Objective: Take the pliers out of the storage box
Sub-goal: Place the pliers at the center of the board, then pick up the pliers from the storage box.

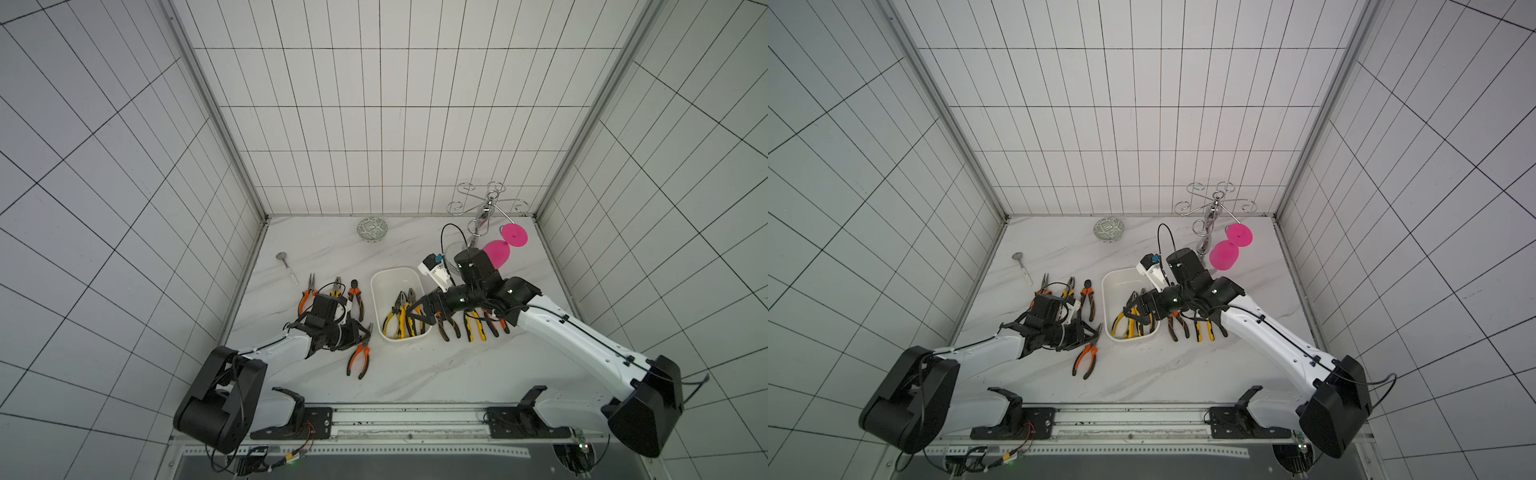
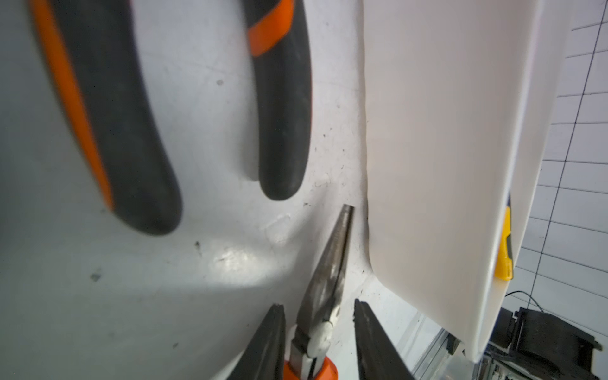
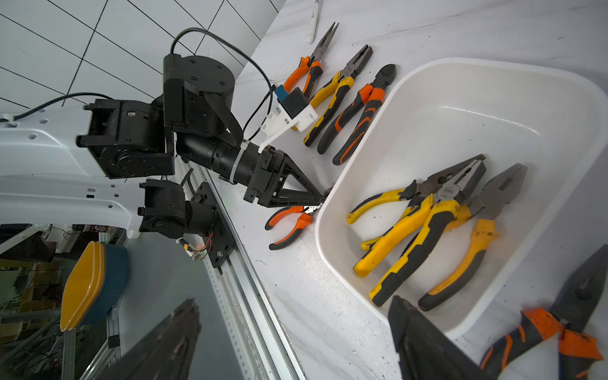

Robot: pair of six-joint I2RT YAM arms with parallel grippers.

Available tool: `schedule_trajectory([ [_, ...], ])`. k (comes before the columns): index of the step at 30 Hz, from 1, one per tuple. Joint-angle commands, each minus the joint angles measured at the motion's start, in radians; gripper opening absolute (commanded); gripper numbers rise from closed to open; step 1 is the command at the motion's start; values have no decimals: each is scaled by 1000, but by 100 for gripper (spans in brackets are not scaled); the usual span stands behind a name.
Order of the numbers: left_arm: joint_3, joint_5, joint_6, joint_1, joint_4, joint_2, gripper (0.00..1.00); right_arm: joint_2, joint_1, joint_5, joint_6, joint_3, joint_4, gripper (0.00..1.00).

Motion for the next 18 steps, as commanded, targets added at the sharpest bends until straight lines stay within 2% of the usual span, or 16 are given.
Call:
schedule_trajectory([
  [1,25,-21,10,-4,-25,6,41,10,9,44,-10,-4,-23,92],
  [3,28,-35,7,-4,-43,-14,44,13,9,77,0,-2,-30,90],
  [7,37,-77,0,-5,-110,-120,59,55,10,169,55,27,-79,86],
  [11,57,-125,6,-27,-172,-258,81,146,11,229,98,79,-161,79],
  [13,78,-155,22,-42,-214,-316,89,190,13,245,115,101,-193,76],
  [18,141,-230,75,-84,-298,-440,97,291,23,223,152,143,-248,67],
])
